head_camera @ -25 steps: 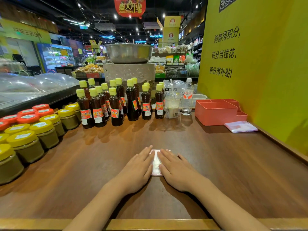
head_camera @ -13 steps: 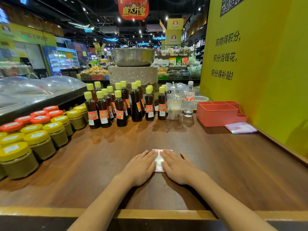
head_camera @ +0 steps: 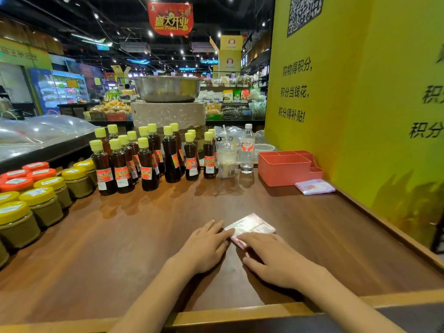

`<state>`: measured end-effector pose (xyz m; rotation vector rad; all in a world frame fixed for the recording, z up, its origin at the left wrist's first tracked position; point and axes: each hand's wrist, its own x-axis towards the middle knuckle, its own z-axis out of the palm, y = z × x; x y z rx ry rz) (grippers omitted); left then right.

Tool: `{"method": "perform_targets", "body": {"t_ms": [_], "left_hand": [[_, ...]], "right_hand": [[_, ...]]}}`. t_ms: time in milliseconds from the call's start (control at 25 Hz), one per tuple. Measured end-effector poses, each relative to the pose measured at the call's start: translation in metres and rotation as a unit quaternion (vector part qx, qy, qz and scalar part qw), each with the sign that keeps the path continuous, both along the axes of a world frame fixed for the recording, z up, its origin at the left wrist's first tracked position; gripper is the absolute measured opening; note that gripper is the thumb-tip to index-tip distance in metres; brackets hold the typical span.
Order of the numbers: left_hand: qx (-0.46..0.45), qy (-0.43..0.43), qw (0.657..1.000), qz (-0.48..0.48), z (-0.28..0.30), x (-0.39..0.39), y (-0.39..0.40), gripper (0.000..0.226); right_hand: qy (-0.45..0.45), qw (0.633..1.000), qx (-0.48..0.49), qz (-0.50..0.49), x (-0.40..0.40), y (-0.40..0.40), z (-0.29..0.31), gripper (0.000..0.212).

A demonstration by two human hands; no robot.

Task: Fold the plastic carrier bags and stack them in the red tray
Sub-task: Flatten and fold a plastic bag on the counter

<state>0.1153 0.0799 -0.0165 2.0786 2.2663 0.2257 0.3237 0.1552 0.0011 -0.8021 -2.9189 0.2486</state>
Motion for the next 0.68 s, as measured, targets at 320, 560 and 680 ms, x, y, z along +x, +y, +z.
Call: {"method": "perform_targets", "body": {"t_ms": [320, 560, 680], "left_hand": [[0.001, -0.017, 0.999, -0.045, -0.002, 0.070, 0.099, 0.046], [0.051, -0.031, 0.997, -0.057, -0.012, 0.082, 0.120, 0.052], [0.062, -0.032, 0.996, -0.058, -0.015, 0.079, 0.120, 0.054]], "right_hand": [[-0.016, 0.987, 0.015, -0.161, 0.090, 0.094, -0.023, 0.055], [0.020, 0.974, 0.012, -0.225, 0.100, 0.163, -0.022, 0.049], [0.027, 0.972, -0.001, -0.232, 0.093, 0.189, -0.021, 0.048]]}}
